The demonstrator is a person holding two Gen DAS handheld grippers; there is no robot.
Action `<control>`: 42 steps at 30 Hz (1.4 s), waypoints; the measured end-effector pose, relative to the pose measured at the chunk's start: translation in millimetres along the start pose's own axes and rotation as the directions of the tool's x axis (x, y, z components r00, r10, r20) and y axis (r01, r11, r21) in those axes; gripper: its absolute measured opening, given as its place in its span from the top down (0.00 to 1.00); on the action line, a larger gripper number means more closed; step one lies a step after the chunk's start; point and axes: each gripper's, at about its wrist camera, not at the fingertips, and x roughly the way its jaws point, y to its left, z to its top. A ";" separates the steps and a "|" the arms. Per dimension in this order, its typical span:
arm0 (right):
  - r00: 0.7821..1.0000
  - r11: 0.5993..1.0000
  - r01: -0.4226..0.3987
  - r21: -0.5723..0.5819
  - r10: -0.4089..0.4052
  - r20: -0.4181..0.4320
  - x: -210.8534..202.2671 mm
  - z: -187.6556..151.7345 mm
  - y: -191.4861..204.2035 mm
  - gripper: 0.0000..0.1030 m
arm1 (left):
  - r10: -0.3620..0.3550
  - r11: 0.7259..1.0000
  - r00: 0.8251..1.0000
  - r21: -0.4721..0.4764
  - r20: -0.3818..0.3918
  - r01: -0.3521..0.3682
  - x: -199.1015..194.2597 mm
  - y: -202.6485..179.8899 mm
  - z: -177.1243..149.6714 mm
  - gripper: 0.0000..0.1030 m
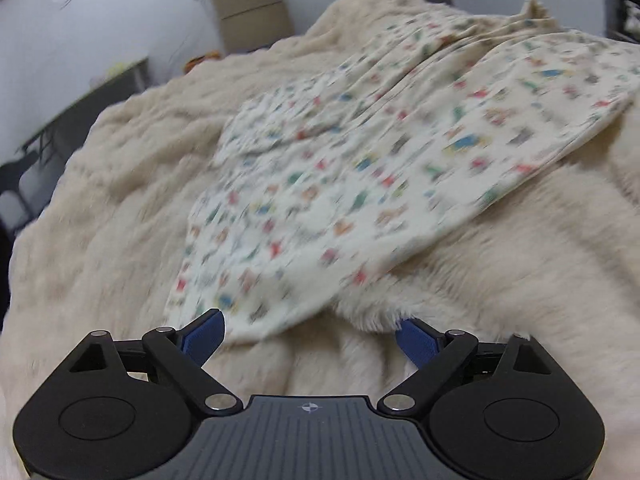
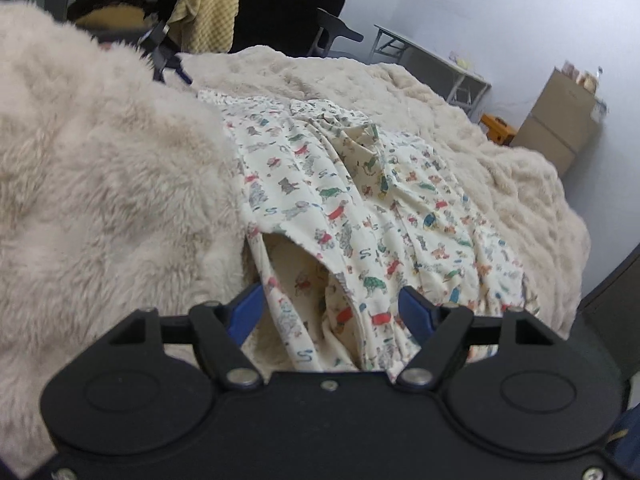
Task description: Fold clothes
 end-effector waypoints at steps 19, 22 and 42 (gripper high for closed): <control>0.973 0.990 0.124 -0.068 -0.135 -0.189 19.7 -33.8 0.2 0.35 | -0.223 0.921 0.967 0.352 0.126 0.166 -19.6 -93.8 57.4 0.20; 0.978 0.986 0.128 -0.111 -0.144 -0.150 18.9 -27.9 5.2 0.36 | -0.164 0.903 0.966 0.424 0.199 0.065 -17.5 -119.9 67.6 0.49; 0.996 0.974 0.078 -0.212 -0.069 0.049 -58.9 -9.3 26.9 0.92 | -0.234 0.865 0.869 0.501 0.435 -0.018 -124.8 -136.6 91.2 0.84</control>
